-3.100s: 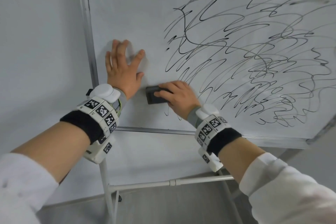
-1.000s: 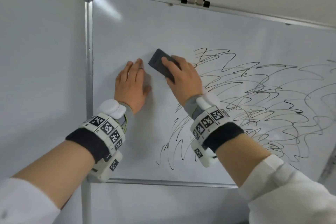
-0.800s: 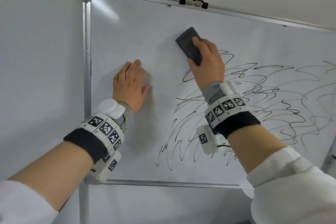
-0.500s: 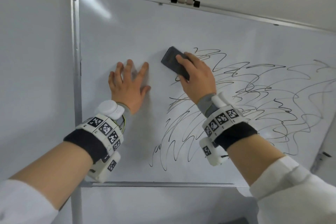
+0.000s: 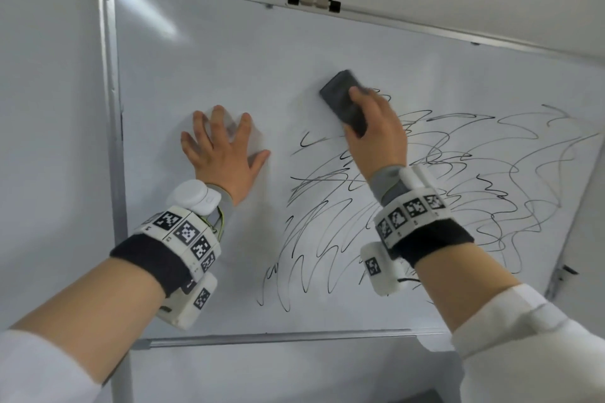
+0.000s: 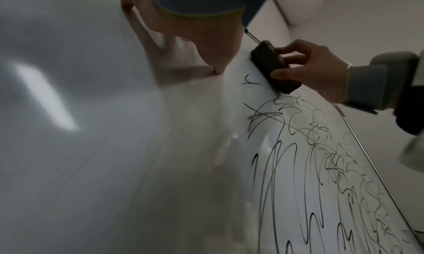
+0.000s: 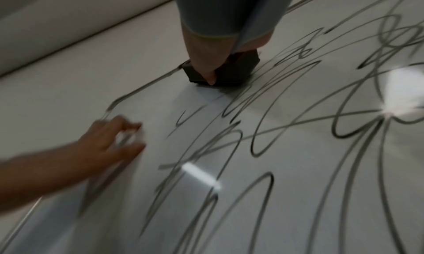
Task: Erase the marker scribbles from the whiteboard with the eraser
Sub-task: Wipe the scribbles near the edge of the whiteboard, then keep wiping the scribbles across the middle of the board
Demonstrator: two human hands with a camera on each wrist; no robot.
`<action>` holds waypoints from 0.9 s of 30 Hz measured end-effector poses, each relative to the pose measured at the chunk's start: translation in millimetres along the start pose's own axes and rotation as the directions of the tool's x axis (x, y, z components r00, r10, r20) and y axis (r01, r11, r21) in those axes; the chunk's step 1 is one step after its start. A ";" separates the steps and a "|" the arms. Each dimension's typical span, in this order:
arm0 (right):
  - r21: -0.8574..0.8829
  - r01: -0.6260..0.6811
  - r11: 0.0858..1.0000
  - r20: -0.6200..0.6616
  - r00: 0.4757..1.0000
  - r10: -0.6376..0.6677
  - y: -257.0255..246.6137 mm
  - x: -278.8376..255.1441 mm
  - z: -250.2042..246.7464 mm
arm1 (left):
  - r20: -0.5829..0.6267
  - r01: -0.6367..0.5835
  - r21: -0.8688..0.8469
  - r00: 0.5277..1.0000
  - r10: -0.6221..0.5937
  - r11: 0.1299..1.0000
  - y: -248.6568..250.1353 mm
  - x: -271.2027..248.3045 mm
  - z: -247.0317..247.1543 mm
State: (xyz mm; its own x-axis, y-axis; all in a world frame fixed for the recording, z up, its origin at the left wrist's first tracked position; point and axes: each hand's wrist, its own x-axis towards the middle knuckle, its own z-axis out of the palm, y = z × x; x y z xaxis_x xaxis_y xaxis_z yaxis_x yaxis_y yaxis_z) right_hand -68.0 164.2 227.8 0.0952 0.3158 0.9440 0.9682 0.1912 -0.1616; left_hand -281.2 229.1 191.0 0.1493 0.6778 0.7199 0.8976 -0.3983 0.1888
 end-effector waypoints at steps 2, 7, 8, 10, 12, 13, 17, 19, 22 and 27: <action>0.024 -0.092 0.995 -0.056 0.994 0.094 7.9 10.7 -5.4 | -0.002 -0.001 0.012 1.000 0.001 1.000 0.2 0.0 1.0; -0.007 -0.012 1.000 -0.015 1.000 0.012 -14.0 -9.0 11.8 | 0.010 0.013 0.014 1.000 -0.013 1.000 1.2 1.7 4.0; -0.019 0.052 0.998 0.022 0.998 -0.051 -17.0 -15.7 15.3 | 0.013 0.016 0.012 1.000 -0.016 1.000 1.0 2.2 3.9; -0.020 0.123 0.992 0.077 0.990 -0.121 -16.1 -19.9 14.7 | 0.022 0.015 0.013 1.000 -0.016 1.000 1.3 2.1 4.0; 0.001 0.082 0.997 0.048 0.995 -0.081 -11.2 -13.2 11.0 | 0.011 -0.002 0.018 1.000 0.001 1.000 0.4 1.7 4.2; 0.014 0.046 0.999 0.025 0.999 -0.046 -9.7 -9.4 10.0 | 0.001 -0.009 0.018 1.000 0.009 1.000 -0.2 1.3 4.5; 0.000 0.114 0.993 0.039 0.993 -0.114 -16.4 -18.0 17.0 | 0.003 -0.009 0.024 1.000 0.009 1.000 0.7 -0.1 6.4; -0.009 0.220 0.975 0.093 0.971 -0.219 -20.0 -38.9 24.6 | 0.012 0.001 0.017 1.000 -0.001 1.000 1.5 0.3 7.3; 0.025 0.266 0.964 0.182 0.947 -0.266 -20.0 -58.2 27.3 | 0.013 0.003 0.016 1.000 -0.003 1.000 1.5 -0.4 8.9; 0.039 0.174 0.984 0.155 0.972 -0.178 -21.0 -23.5 16.4 | -0.019 -0.036 0.010 0.999 0.036 0.999 0.4 -6.2 12.8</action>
State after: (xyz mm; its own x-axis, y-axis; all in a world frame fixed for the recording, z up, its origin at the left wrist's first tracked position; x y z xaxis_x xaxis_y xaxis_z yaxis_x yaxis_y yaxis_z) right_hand -94.4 168.0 204.2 -0.1152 0.4167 0.9017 0.9603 0.2788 -0.0061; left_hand -276.4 232.6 178.1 0.1737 0.6514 0.7386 0.8959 -0.4160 0.1561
